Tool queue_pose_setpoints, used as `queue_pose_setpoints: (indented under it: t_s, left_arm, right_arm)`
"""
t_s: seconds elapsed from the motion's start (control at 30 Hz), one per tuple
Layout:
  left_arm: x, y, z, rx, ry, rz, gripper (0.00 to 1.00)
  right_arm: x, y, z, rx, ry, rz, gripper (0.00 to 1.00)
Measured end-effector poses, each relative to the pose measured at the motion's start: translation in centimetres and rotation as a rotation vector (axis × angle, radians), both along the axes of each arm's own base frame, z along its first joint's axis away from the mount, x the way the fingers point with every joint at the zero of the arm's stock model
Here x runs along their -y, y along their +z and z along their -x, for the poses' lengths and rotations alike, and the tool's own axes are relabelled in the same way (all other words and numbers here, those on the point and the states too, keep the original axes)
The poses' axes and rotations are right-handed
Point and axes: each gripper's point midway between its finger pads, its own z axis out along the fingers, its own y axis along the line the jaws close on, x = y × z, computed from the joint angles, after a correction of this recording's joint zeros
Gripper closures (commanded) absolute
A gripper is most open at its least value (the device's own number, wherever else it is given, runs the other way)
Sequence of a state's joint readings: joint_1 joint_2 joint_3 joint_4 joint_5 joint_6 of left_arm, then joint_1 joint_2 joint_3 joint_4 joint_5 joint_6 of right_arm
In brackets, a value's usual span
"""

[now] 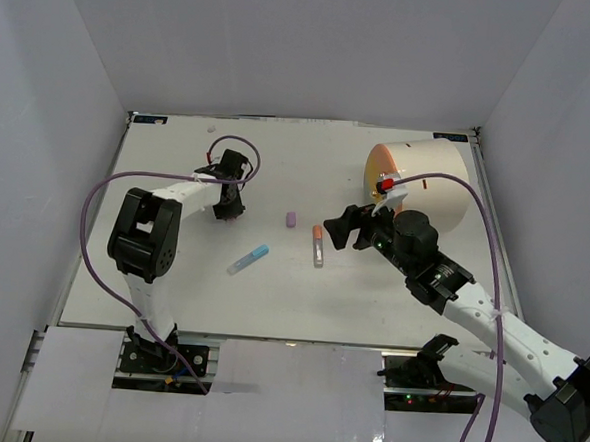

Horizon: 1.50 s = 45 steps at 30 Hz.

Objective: Sort the stationery into containers
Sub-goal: Pick up the pen from the center of the board, then move the pen cap to the center of the board.

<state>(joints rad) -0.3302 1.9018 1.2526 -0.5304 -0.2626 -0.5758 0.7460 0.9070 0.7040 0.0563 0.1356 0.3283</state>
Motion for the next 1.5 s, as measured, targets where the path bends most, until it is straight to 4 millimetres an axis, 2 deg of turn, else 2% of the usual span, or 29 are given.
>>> queue_pose_setpoints:
  t_s: [0.13,0.23,0.33,0.47,0.53,0.6,0.7,0.83,0.97,1.1,1.23,1.5]
  left_arm:
    - [0.1,0.1,0.1,0.007,-0.014,0.002,0.85]
    - [0.2,0.4,0.8,0.009,-0.042,0.013,0.87]
    - [0.4,1.6,2.1,0.024,-0.102,0.020,0.88]
    - [0.5,6.5,2.6,0.169,-0.188,0.038,0.88]
    - [0.5,10.1,2.7,0.291,-0.224,0.056,0.88]
    - [0.4,13.4,3.2,0.426,-0.256,0.075,0.89]
    - [-0.2,16.0,4.4,0.566,-0.285,0.075,0.91]
    - [-0.9,15.6,5.3,0.604,-0.300,0.047,0.91]
    - [-1.5,15.4,5.1,0.610,-0.288,0.016,0.91]
    - [-2.1,15.7,4.8,0.628,-0.258,-0.008,0.91]
    - [-2.3,15.9,4.6,0.635,-0.246,-0.012,0.91]
    - [-2.5,15.9,4.6,0.635,-0.237,-0.015,0.91]
  right_arm:
    - [-0.5,-1.2,-0.2,-0.029,0.012,0.024,0.09]
    - [-1.3,-2.6,-0.6,-0.073,0.029,0.058,0.05]
    - [-2.5,-3.4,-1.5,-0.122,0.045,0.101,0.03]
    - [-5.0,-3.9,-3.4,-0.169,0.065,0.165,0.00]
    - [-6.4,-4.5,-4.3,-0.195,0.068,0.201,0.00]
    - [-7.6,-5.4,-5.4,-0.228,0.061,0.249,0.05]
    - [-9.4,-7.2,-6.9,-0.273,0.041,0.315,0.09]
    - [-10.5,-10.9,-7.9,-0.349,0.021,0.408,0.13]
    - [-10.7,-14.8,-8.3,-0.428,0.007,0.495,0.17]
    - [-11.0,-17.6,-8.8,-0.482,-0.005,0.549,0.23]
    - [-11.1,-19.3,-9.1,-0.509,-0.016,0.586,0.33]
    - [-11.9,-21.0,-10.6,-0.509,-0.042,0.613,0.52]
